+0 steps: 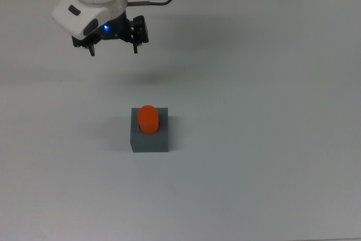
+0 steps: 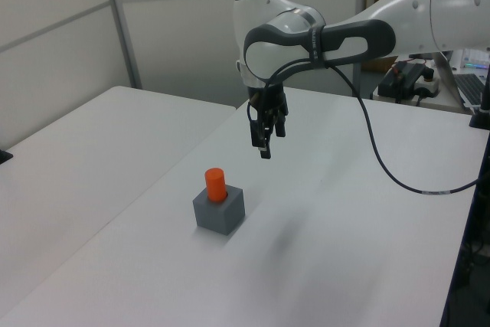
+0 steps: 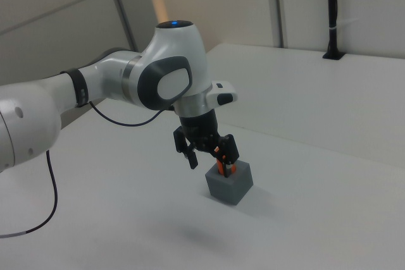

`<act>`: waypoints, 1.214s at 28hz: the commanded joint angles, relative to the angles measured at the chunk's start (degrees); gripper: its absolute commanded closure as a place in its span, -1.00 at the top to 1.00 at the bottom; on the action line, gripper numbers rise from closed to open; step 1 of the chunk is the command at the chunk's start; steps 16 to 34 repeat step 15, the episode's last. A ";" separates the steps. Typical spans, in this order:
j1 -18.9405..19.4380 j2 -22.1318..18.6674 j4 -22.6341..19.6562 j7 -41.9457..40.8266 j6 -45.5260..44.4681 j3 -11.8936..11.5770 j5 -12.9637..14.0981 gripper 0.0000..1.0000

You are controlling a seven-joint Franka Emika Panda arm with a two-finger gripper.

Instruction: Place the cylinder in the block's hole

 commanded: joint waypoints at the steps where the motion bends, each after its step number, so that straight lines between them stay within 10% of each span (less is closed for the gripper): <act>1: 0.28 -0.39 -0.33 -0.02 -1.46 -0.13 -0.63 1.00; 34: 0.28 -0.30 -0.16 -0.37 -2.69 -0.13 -1.16 1.00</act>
